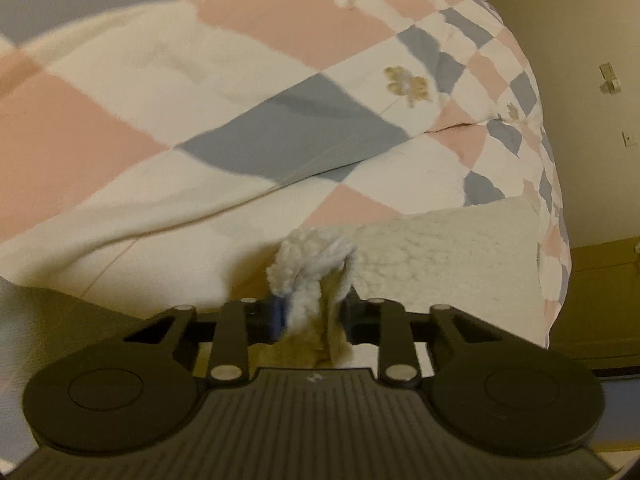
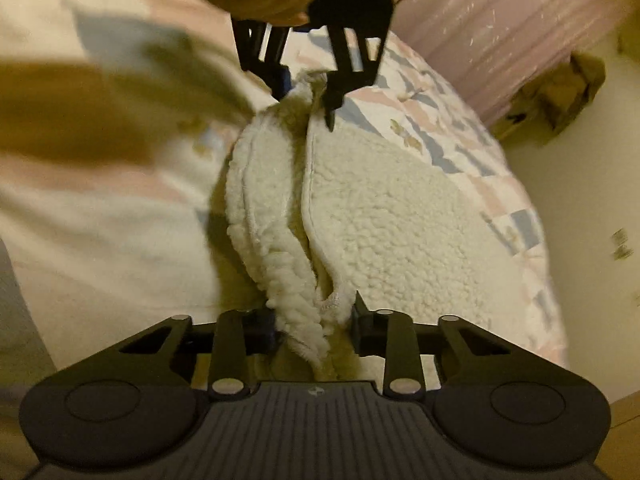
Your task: Fold clothes
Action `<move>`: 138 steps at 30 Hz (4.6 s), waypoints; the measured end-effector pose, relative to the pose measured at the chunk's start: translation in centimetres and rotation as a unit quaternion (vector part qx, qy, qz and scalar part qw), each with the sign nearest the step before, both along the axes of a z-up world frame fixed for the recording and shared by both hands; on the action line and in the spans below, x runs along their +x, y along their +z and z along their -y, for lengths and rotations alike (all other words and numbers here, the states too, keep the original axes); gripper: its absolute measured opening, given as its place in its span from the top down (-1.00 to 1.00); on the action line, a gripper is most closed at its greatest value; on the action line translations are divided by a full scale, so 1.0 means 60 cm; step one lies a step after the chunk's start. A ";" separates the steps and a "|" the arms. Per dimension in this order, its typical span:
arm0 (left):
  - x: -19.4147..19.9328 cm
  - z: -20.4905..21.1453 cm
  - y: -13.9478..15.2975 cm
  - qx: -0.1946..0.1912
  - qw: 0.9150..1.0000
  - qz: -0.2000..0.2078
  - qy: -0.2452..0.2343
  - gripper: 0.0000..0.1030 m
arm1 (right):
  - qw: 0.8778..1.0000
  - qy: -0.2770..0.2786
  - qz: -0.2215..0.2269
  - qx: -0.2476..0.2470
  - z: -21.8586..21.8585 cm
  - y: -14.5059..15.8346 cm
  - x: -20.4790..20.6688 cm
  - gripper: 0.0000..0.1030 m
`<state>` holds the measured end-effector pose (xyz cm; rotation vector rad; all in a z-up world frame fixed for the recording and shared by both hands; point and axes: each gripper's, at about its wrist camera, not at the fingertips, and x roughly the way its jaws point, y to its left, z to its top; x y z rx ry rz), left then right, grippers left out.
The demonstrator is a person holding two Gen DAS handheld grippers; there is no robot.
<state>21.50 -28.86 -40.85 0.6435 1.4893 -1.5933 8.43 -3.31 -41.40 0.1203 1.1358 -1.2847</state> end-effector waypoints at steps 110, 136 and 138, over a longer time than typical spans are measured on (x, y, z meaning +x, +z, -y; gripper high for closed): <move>-0.617 -0.157 0.122 -0.032 0.962 0.247 0.116 0.45 | 0.922 0.088 0.240 0.292 0.399 0.085 -0.690 0.39; -0.864 -0.265 0.434 -0.012 0.837 0.312 0.449 0.00 | 0.861 0.366 0.252 0.250 0.446 0.363 -0.846 0.16; -0.881 -0.286 0.439 -0.015 0.838 0.308 0.451 -0.01 | 0.863 0.367 0.247 0.245 0.428 0.373 -0.854 0.14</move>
